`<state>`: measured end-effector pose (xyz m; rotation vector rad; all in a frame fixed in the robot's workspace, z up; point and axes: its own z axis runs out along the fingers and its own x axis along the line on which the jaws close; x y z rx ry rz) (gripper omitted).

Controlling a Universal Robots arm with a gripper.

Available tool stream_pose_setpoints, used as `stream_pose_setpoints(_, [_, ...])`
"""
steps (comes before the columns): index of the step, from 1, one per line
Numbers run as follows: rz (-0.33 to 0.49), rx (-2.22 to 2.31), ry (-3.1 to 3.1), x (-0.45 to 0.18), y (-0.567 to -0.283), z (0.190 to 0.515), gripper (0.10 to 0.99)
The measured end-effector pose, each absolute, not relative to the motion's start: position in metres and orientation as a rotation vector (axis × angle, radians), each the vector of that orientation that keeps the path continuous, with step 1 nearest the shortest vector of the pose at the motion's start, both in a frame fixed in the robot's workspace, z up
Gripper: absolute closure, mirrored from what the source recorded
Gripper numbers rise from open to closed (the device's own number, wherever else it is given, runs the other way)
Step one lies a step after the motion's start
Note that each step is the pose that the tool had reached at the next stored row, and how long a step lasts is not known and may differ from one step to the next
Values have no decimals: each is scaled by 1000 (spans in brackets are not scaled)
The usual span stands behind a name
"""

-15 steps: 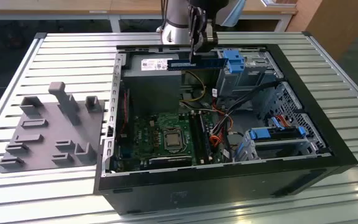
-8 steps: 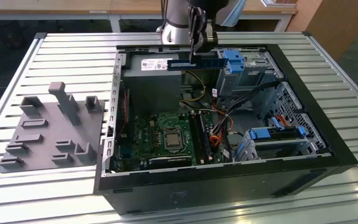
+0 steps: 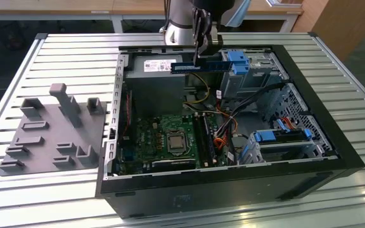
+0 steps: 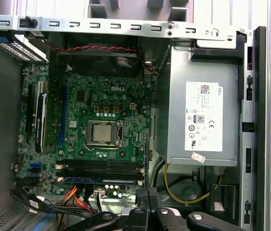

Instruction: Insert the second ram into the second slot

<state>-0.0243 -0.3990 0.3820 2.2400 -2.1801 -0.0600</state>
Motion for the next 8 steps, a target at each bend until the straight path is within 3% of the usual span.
stream_pose_setpoints(8, [-60,2240,-2180,-24,-402,382,973])
